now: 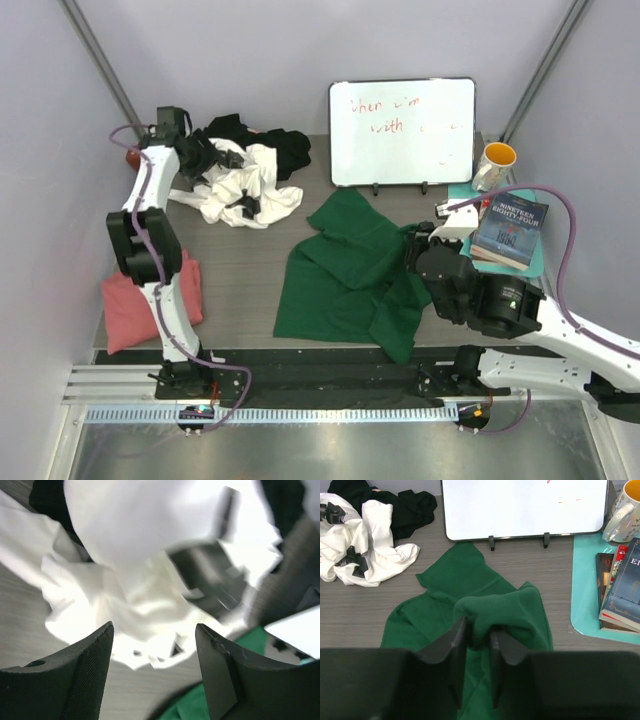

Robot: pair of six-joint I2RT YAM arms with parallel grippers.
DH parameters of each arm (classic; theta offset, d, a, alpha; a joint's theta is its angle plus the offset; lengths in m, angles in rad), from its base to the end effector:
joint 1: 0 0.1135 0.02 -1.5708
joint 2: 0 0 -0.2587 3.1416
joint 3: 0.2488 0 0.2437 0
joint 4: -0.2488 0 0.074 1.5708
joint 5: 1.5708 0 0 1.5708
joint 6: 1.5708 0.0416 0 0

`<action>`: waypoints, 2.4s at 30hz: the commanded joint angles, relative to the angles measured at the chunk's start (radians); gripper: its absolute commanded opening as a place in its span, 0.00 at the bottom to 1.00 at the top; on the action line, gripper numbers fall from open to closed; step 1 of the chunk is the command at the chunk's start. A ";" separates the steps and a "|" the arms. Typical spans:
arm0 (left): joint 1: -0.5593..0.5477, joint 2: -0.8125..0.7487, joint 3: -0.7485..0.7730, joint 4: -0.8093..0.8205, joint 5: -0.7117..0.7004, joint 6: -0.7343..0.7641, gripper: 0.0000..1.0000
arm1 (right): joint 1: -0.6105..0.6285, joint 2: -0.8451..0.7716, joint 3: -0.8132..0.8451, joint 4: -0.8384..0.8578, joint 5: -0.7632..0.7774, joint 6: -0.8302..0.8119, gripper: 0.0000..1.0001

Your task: Fold and stack the t-shirts

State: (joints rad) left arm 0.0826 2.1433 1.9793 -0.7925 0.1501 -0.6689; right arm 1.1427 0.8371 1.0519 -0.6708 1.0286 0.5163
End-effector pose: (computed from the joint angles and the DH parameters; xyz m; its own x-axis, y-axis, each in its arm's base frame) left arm 0.4682 0.0325 0.2575 -0.6416 -0.6684 -0.3764 -0.5016 0.7368 -0.4533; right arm 0.0949 0.1221 0.3726 -0.2331 0.1028 -0.9670 -0.0404 0.9925 0.1152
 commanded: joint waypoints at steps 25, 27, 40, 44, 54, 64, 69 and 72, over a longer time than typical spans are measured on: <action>-0.790 -0.597 -0.924 0.285 -0.063 -0.080 0.67 | 0.000 0.016 -0.012 -0.108 0.091 0.028 0.63; -0.823 -0.586 -0.932 0.285 -0.060 -0.087 0.67 | 0.000 0.023 -0.032 -0.105 0.100 0.025 0.64; -0.989 -0.395 -0.867 0.119 -0.052 -0.063 0.60 | -0.083 0.100 -0.153 0.011 0.036 0.037 0.70; -0.989 -0.385 -0.884 0.110 -0.067 -0.069 0.15 | -0.130 0.129 -0.162 0.068 -0.056 0.028 0.69; -0.980 -0.405 -0.953 -0.010 -0.195 -0.133 0.00 | -0.147 0.313 -0.066 0.146 -0.151 -0.038 0.69; -0.787 -0.451 -1.025 -0.034 -0.239 -0.156 0.00 | -0.181 0.241 -0.030 0.163 -0.199 -0.085 0.68; -0.656 -0.508 -0.946 -0.074 -0.334 -0.161 0.00 | -0.189 0.206 -0.033 0.151 -0.191 -0.090 0.68; -0.578 -0.493 -0.872 -0.112 -0.402 -0.144 0.00 | -0.193 0.203 -0.026 0.145 -0.194 -0.096 0.68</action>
State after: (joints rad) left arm -0.5694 1.6764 1.0130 -0.8330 -0.0982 -0.8291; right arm 0.9585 1.0576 0.9810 -0.5388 0.8280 0.4385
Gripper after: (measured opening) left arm 0.003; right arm 0.681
